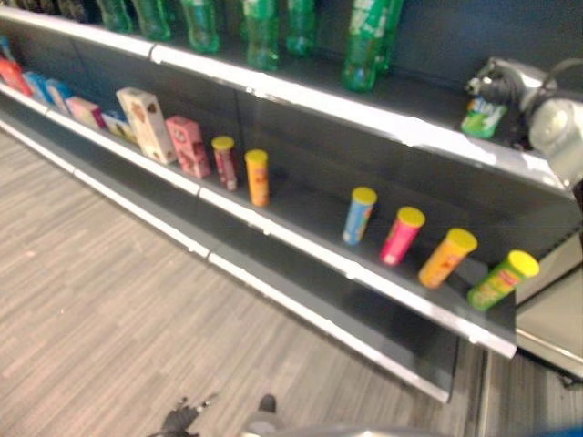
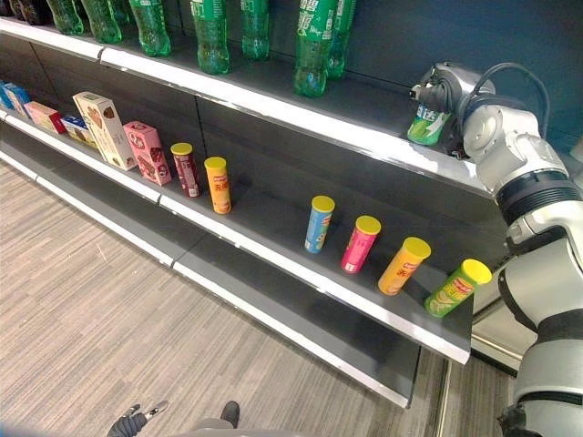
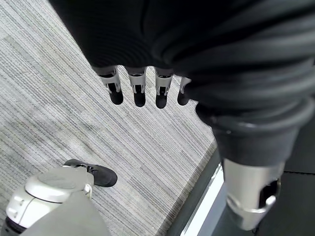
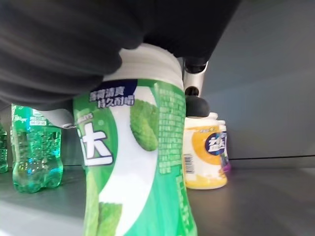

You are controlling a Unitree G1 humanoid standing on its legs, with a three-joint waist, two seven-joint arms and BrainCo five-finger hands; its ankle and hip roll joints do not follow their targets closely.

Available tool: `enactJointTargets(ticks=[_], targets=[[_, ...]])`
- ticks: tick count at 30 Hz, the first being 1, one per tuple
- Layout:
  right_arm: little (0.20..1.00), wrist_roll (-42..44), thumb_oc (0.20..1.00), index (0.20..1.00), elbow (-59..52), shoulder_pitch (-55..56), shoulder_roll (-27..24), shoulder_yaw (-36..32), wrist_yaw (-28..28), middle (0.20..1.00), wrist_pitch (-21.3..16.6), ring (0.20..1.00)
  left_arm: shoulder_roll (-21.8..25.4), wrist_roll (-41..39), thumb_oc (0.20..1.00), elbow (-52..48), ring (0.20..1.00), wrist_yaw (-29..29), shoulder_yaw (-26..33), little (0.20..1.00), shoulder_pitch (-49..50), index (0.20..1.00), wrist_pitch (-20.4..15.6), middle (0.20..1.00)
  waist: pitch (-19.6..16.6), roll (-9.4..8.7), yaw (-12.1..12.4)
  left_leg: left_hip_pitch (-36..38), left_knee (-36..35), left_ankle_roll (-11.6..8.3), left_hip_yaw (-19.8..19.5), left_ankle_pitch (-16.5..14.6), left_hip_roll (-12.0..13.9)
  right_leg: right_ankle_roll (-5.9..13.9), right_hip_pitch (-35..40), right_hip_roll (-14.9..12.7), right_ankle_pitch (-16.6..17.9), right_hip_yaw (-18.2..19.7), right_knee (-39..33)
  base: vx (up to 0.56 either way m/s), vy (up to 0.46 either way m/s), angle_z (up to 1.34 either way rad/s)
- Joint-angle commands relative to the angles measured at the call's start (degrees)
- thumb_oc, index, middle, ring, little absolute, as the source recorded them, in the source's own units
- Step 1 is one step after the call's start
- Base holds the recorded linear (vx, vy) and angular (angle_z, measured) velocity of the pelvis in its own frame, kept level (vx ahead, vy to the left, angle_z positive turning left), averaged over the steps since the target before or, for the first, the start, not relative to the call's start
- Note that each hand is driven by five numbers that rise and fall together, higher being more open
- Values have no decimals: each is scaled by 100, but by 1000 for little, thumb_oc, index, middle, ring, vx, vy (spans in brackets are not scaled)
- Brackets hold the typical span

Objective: Put the goods on the table back onto the shelves and tidy them up.

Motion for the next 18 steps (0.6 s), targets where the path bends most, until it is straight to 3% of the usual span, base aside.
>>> enactJointTargets(ticks=[1,18], targets=[[1000,-163,1000,1000,236,-536,-248,365,-250,1000,10,1000,84,-43,1000,54,1000,93,-367,1000,-349,1000,-171,1000,131,-65,243,367,37,-441,256,-657,281,282,70,-322,-107,-127,51,0,0,0],[1000,-423,1000,1000,75,-640,-297,434,-387,1000,41,1000,94,3,1000,114,1000,125,-304,1000,-352,1000,-165,1000,134,-71,160,421,37,-419,302,-700,274,287,76,-329,-103,-82,51,0,0,0]])
